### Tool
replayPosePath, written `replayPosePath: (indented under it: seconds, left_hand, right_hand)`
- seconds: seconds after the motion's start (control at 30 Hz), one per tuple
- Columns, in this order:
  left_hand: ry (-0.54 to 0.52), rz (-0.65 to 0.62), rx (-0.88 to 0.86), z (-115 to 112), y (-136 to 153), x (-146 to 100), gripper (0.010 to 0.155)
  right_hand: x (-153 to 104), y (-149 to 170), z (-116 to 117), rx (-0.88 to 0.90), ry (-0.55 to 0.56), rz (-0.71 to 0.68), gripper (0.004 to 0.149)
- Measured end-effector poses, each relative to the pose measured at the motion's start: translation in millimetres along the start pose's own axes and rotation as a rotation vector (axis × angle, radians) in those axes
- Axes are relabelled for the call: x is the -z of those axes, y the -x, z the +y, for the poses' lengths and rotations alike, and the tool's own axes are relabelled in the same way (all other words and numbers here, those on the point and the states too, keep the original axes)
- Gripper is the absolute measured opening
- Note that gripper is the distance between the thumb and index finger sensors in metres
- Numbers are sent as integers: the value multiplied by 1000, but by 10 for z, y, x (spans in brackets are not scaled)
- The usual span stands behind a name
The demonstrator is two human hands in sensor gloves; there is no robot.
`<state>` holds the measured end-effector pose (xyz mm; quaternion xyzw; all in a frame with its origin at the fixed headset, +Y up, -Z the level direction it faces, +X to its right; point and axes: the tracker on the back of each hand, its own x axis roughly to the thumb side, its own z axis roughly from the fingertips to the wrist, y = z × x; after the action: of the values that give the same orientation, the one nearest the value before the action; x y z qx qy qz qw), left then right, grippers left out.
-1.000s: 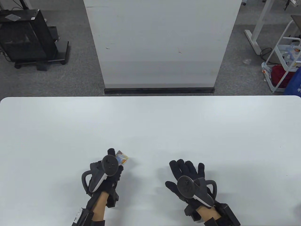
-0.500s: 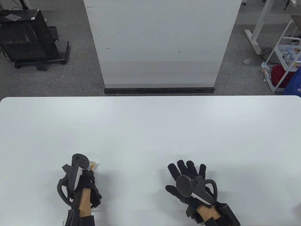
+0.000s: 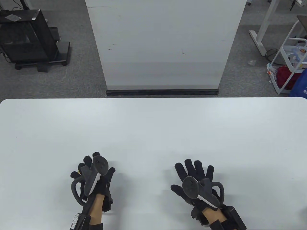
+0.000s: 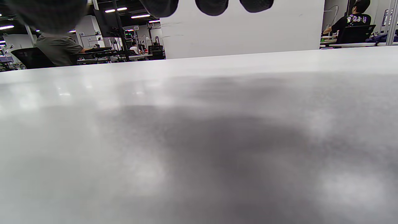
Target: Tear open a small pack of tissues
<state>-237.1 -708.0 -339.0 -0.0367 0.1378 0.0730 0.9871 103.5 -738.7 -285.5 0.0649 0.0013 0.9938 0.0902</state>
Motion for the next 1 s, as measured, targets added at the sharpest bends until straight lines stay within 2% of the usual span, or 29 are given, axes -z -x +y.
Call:
replayPosePath:
  seconds: [0.13, 0.23, 0.33, 0.7, 1.0]
  left_hand:
    - [-1, -162, 48, -73, -283, -122, 87]
    - [-45, -289, 128, -184, -529, -255, 88]
    - [26, -371, 145, -278, -700, -345, 88]
    - [140, -457, 174, -473, -898, -493, 89]
    - [152, -471, 194, -515, -943, -520, 89]
  right_hand:
    - [8, 12, -6, 10, -4, 5, 88]
    - [-11, -4, -35, 19, 10, -3, 88]
    - [-10, -13, -25, 14, 4, -7, 88]
    - [-5, -4, -24, 18, 5, 3, 88]
    - [-3, -2, -24, 17, -4, 5, 87]
